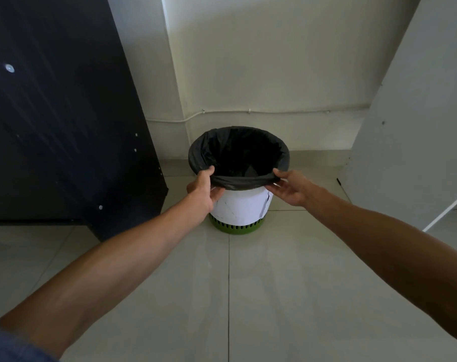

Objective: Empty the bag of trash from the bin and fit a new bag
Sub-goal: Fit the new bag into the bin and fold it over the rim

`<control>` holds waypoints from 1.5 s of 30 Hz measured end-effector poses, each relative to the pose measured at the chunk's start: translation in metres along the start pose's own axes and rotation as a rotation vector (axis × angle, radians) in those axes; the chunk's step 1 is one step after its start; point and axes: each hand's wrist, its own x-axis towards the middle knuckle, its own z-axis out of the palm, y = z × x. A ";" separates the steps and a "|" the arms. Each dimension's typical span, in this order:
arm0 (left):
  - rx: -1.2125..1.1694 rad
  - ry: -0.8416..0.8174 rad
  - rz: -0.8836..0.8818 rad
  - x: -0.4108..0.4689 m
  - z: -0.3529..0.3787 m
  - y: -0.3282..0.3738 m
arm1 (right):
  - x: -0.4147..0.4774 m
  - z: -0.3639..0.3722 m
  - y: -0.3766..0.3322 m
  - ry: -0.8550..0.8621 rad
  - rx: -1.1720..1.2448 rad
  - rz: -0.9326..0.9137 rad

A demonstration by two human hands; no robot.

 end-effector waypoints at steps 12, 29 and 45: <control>0.017 0.066 0.070 0.016 -0.010 0.015 | 0.010 -0.005 -0.014 0.143 -0.027 -0.063; -0.050 0.087 0.025 0.020 -0.006 -0.001 | 0.012 0.004 0.003 0.054 -0.023 0.028; -0.019 -0.131 -0.053 -0.001 -0.006 -0.013 | 0.003 0.013 0.003 0.078 -0.044 0.060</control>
